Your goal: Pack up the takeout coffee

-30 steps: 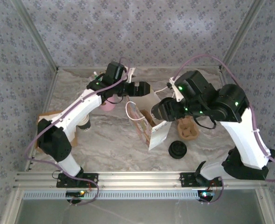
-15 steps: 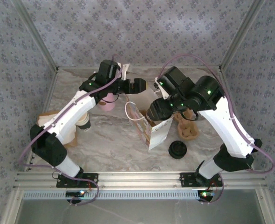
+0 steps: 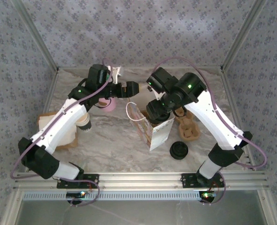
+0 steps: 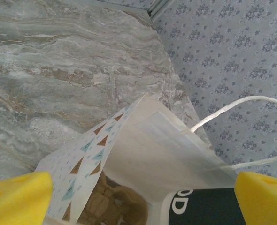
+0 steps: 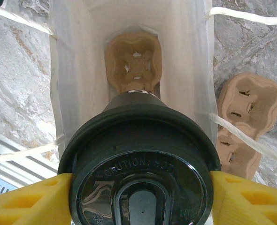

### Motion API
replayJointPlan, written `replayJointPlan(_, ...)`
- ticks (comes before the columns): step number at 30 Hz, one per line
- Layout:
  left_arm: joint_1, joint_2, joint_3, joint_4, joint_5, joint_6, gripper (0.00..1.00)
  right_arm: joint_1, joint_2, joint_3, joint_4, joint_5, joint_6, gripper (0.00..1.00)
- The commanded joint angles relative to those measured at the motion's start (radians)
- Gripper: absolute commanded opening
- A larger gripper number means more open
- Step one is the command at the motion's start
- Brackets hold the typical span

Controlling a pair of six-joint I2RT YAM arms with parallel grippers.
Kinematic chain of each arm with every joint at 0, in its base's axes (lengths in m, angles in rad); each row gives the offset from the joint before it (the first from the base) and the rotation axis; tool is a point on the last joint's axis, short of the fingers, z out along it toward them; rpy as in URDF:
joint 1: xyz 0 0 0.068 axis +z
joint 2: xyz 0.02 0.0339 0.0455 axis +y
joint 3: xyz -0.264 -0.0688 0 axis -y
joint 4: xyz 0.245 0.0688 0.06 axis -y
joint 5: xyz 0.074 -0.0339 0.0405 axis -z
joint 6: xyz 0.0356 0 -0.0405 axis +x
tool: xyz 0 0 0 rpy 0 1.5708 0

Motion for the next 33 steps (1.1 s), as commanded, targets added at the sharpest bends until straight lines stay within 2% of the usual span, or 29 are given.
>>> replayJointPlan(1, 0.007, -0.053, -0.019, 0.011, -0.01, -0.006, 0.99, -0.004, 0.017, -0.005, -0.197, 0.004, -0.013, 0.7)
replayJointPlan(20, 0.016, -0.132, -0.084, -0.006, -0.03, 0.0, 0.99, -0.001, 0.077, -0.041, -0.197, -0.005, -0.014, 0.71)
replayJointPlan(33, 0.016, -0.142, -0.103, -0.006, -0.035, 0.001, 0.99, -0.01, 0.085, 0.027, -0.198, 0.013, -0.007, 0.71)
